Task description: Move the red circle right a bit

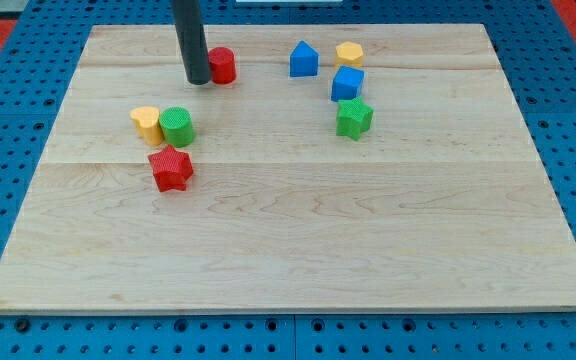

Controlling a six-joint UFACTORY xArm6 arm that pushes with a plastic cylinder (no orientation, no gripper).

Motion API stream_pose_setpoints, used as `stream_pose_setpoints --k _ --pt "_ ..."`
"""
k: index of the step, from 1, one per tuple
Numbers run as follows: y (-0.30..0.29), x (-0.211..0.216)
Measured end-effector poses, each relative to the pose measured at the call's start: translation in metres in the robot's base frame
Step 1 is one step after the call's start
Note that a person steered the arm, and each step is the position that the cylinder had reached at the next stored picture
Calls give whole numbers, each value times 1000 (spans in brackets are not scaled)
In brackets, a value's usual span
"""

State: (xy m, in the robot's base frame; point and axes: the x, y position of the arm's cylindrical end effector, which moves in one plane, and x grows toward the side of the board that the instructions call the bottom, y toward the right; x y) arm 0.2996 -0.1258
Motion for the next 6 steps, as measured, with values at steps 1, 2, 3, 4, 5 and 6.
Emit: stream_pose_setpoints --k 1,2,3,4,5,6 --pt "-33 -6" --pt "-29 -8" --pt "-7 -8" --pt "7 -8" --pt "14 -8" --pt "27 -8"
